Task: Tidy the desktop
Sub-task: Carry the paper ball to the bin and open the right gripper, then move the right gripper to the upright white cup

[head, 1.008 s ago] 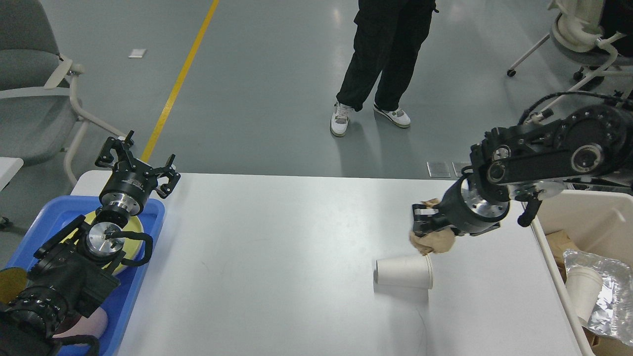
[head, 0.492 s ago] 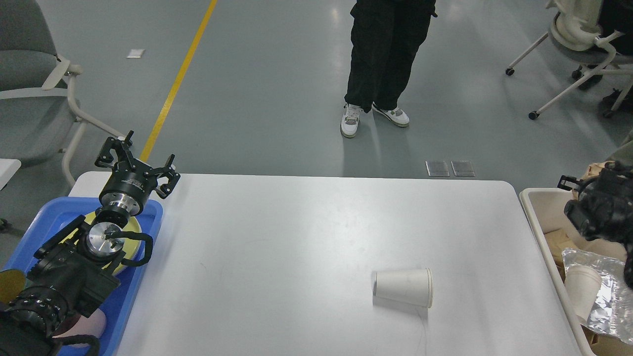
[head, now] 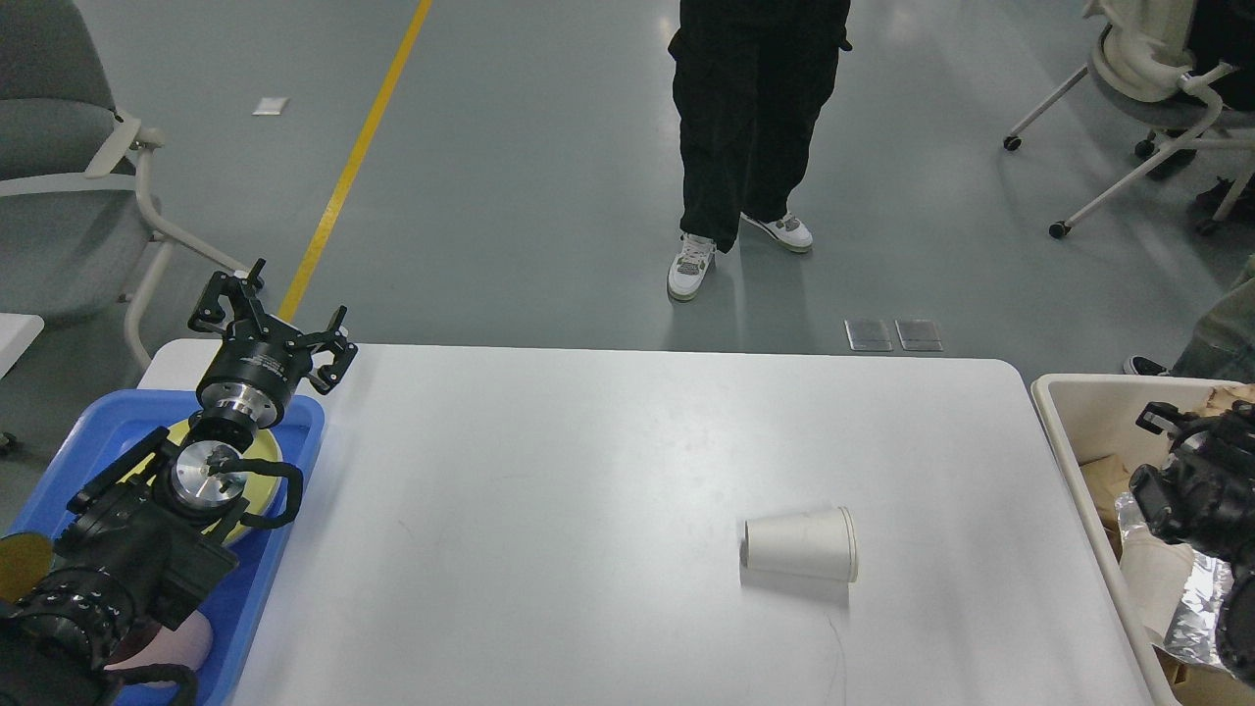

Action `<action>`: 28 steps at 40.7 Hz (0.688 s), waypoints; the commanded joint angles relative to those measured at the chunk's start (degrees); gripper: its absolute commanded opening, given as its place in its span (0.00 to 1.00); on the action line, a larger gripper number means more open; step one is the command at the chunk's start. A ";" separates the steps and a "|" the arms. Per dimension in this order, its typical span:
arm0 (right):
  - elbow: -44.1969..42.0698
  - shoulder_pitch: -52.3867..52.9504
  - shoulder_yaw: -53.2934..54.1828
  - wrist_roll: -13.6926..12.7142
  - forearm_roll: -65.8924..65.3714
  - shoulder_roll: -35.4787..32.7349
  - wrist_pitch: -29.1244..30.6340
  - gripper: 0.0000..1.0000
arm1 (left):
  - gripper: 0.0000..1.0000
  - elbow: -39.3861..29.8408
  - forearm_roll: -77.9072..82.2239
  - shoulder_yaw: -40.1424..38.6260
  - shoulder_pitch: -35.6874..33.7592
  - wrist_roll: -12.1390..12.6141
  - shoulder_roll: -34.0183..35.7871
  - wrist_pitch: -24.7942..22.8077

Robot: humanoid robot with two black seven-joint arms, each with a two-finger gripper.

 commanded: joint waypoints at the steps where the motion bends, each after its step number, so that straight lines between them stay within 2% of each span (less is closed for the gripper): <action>1: -0.04 -0.03 0.06 0.01 0.02 0.34 -0.01 1.00 | 0.98 -0.01 0.00 0.04 -0.02 0.00 0.08 0.01; 28: 0.23 0.50 0.15 -0.07 0.02 2.45 0.43 1.00 | 0.98 -0.01 0.00 0.04 0.06 0.00 0.00 0.01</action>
